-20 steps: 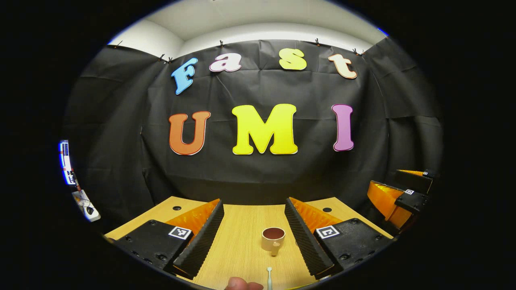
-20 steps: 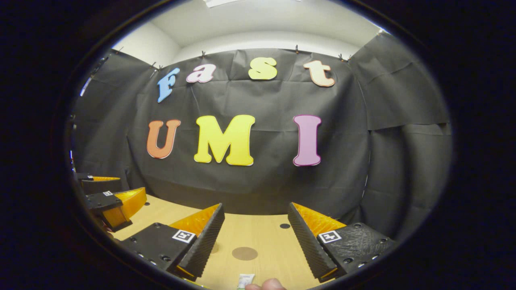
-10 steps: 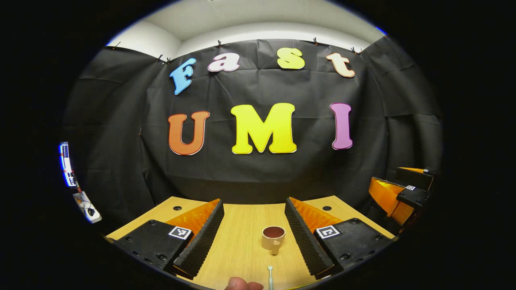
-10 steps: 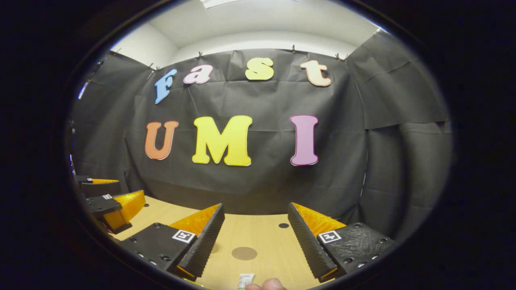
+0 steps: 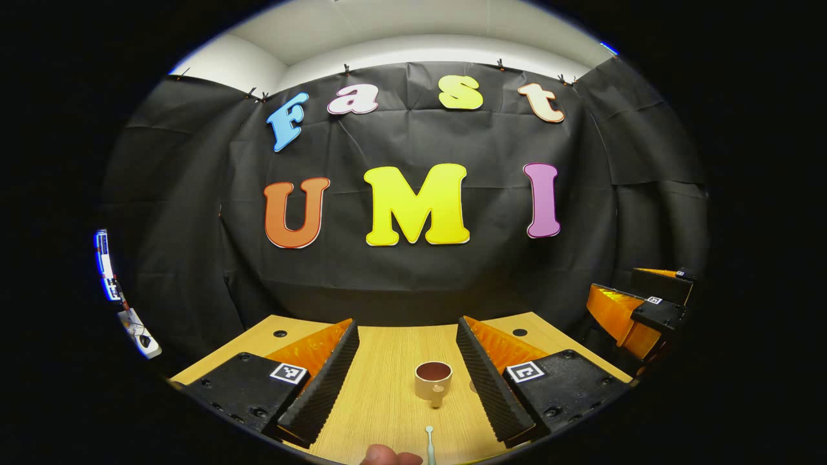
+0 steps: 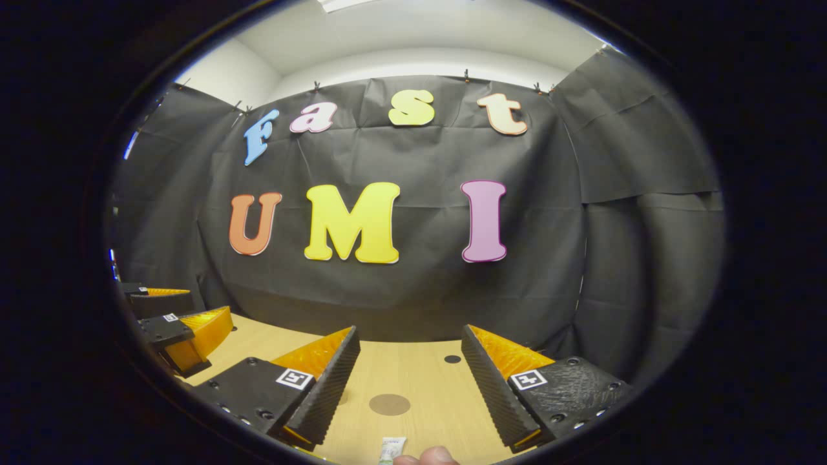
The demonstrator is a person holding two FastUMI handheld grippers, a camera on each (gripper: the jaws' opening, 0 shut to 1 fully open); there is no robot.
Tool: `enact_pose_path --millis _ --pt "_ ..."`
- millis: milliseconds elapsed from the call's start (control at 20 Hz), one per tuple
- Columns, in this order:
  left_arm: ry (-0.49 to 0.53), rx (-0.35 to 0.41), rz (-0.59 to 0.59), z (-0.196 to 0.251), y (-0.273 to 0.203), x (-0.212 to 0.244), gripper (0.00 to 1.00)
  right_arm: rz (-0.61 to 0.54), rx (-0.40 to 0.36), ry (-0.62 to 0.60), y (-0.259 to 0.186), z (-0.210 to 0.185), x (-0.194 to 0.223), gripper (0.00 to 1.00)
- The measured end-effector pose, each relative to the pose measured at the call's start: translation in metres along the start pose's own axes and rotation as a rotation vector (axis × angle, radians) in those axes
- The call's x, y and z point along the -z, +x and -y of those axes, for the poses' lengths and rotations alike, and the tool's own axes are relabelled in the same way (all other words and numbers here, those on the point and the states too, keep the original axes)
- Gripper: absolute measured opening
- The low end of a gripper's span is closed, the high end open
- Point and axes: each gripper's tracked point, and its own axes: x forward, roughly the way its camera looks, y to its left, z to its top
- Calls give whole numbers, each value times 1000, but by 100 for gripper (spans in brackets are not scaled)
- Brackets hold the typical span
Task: Put the toothbrush and toothpaste on the desktop into the cup, then pick up the cup and place it on the coaster on the desktop.
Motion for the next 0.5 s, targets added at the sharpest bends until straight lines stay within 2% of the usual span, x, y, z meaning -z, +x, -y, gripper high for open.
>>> enact_pose_path --millis 250,500 --pt "-2 13 -48 7 -1 23 96 -25 16 -16 5 12 14 95" --pt "-13 27 -185 15 -8 85 96 -116 32 -34 11 23 56 95"
